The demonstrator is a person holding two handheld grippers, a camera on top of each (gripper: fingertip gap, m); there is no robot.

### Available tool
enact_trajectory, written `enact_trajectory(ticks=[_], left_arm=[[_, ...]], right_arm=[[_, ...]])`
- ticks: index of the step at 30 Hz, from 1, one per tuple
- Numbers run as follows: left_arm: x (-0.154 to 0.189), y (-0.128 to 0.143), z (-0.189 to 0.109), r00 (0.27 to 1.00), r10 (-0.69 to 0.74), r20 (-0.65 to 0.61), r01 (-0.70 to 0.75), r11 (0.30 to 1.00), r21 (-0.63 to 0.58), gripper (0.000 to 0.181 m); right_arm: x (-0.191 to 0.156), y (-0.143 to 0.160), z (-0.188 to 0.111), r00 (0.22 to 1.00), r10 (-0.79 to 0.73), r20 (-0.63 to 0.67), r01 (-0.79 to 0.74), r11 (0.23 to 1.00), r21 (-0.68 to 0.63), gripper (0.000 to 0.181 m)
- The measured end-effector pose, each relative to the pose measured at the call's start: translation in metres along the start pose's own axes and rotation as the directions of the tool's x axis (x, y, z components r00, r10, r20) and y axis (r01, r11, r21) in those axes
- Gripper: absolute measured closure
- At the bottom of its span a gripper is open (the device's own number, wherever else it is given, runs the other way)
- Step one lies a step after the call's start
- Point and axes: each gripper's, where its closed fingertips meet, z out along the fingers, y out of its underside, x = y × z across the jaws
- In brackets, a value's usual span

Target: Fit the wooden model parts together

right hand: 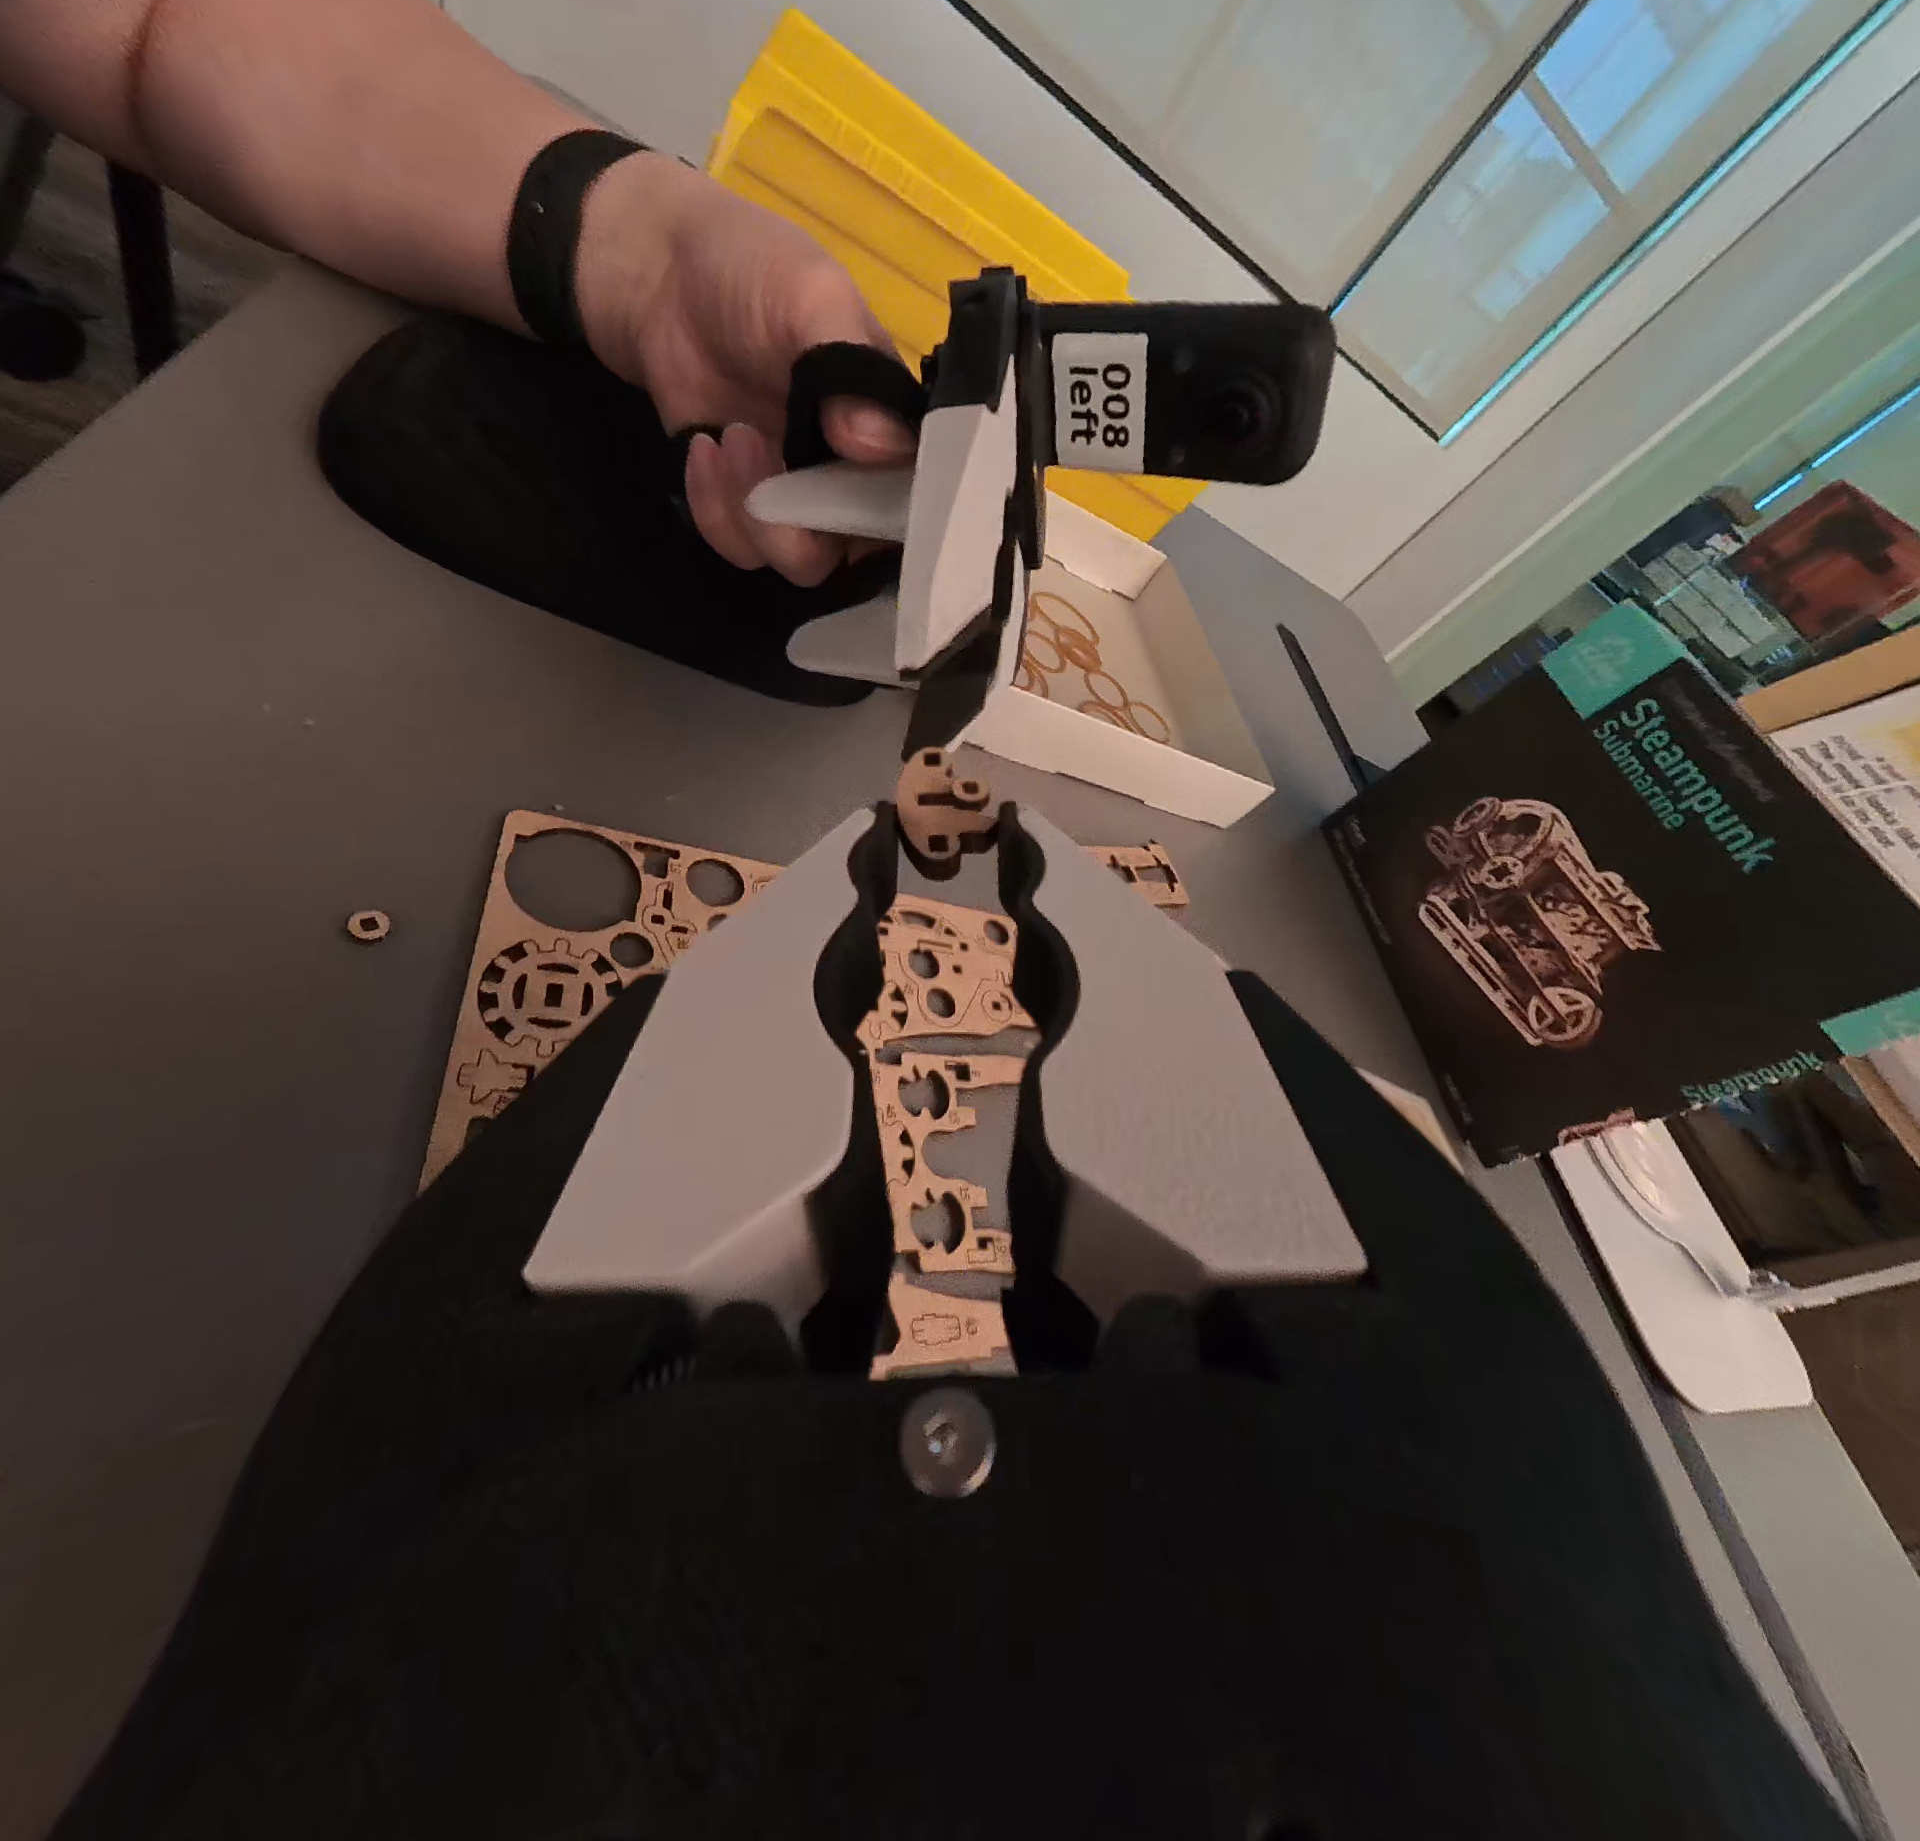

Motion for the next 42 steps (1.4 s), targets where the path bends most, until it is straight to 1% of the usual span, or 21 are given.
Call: enact_trajectory(ticks=[1, 6, 11, 18, 22, 26, 30, 33, 36, 42], left_arm=[[-0.001, 0.000, 0.001, 1.000, 0.007, 0.009, -0.007, 1.000, 0.001, 0.165], [-0.009, 0.000, 0.001, 0.994, 0.064, 0.088, -0.064, 0.998, 0.004, 0.169], [-0.006, 0.003, 0.003, 0.996, 0.060, 0.062, -0.060, 0.998, -0.003, 0.176], [-0.004, 0.002, 0.002, 0.999, 0.024, 0.033, -0.024, 1.000, 0.016, 0.176], [-0.003, 0.001, 0.002, 1.000, 0.017, 0.025, -0.017, 1.000, 0.026, 0.174], [-0.004, 0.002, 0.003, 0.999, 0.036, 0.041, -0.036, 0.999, 0.013, 0.169], [-0.003, -0.001, 0.004, 0.995, 0.077, 0.061, -0.079, 0.996, 0.031, 0.168], [-0.004, -0.005, 0.002, 0.992, 0.097, 0.075, -0.101, 0.993, 0.057, 0.168], [-0.004, -0.005, 0.003, 0.992, 0.103, 0.076, -0.107, 0.993, 0.055, 0.168], [-0.003, -0.006, 0.003, 0.990, 0.118, 0.073, -0.123, 0.990, 0.068, 0.176]], right_arm=[[0.000, 0.002, 0.000, 1.000, 0.002, -0.005, -0.002, 1.000, -0.009, 0.164], [0.000, -0.005, 0.000, 0.999, 0.020, -0.038, -0.020, 1.000, 0.010, 0.164], [-0.002, -0.003, 0.003, 0.999, 0.021, -0.041, -0.021, 1.000, 0.009, 0.164], [-0.001, -0.004, 0.003, 0.998, 0.009, -0.060, -0.008, 1.000, 0.007, 0.164], [0.004, -0.004, 0.002, 0.995, -0.011, -0.098, 0.011, 1.000, -0.003, 0.164], [0.008, -0.003, 0.000, 0.990, -0.050, -0.134, 0.048, 0.999, -0.019, 0.164], [0.009, -0.005, 0.000, 0.984, -0.087, -0.153, 0.083, 0.996, -0.032, 0.164], [0.007, -0.006, 0.001, 0.982, -0.109, -0.156, 0.104, 0.994, -0.038, 0.164], [0.007, -0.006, 0.001, 0.975, -0.141, -0.173, 0.133, 0.990, -0.056, 0.163], [0.005, -0.008, 0.002, 0.973, -0.155, -0.172, 0.148, 0.988, -0.050, 0.163]])
